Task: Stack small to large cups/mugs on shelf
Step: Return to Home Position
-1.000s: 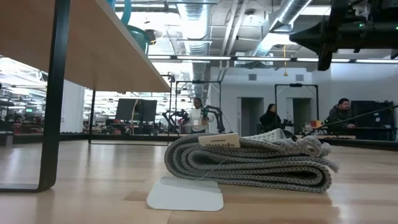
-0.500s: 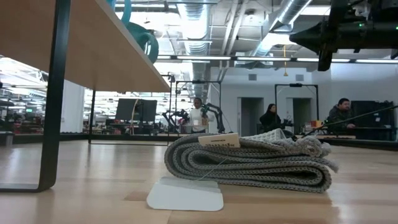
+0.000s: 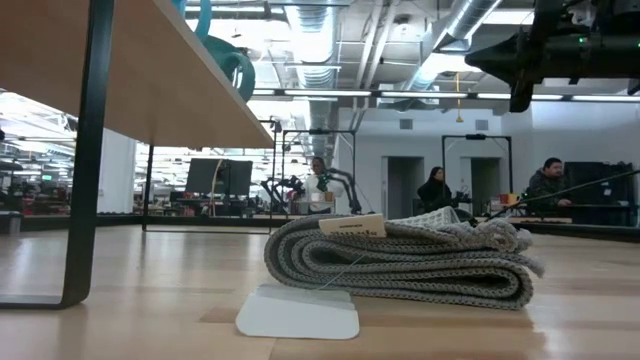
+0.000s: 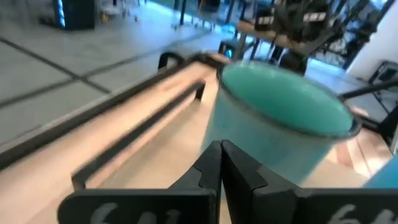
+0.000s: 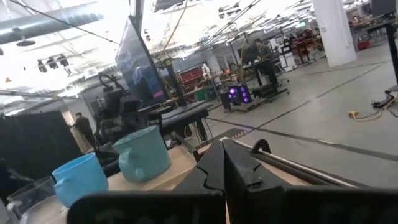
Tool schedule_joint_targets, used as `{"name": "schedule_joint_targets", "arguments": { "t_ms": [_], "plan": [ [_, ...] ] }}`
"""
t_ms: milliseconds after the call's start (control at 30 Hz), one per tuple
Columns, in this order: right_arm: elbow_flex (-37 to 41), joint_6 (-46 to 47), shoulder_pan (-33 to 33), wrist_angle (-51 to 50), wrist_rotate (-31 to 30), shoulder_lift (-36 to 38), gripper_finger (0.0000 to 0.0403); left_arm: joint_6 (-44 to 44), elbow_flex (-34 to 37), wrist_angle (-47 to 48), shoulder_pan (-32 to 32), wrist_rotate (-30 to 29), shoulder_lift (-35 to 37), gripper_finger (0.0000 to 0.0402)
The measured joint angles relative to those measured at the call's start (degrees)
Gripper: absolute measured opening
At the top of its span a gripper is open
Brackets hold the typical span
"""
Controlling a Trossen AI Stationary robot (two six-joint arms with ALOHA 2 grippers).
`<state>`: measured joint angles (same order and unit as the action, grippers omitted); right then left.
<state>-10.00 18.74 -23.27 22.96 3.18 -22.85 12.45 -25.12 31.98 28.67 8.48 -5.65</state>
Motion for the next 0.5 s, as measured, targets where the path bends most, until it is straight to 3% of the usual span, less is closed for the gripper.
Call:
{"name": "schedule_joint_targets", "arguments": {
  "t_ms": [400, 500],
  "plan": [
    [-0.02, -1.11, 0.00, 0.03, 0.00, 0.21, 0.0012, 0.74, 1.44, -7.88, -0.01, -5.47, 5.40, 0.0000],
    [-0.02, -1.17, 0.01, 0.13, -0.02, 0.53, 0.0012, 1.61, 5.53, -15.40, 0.03, -5.90, 5.56, 0.0000]
  ]
}}
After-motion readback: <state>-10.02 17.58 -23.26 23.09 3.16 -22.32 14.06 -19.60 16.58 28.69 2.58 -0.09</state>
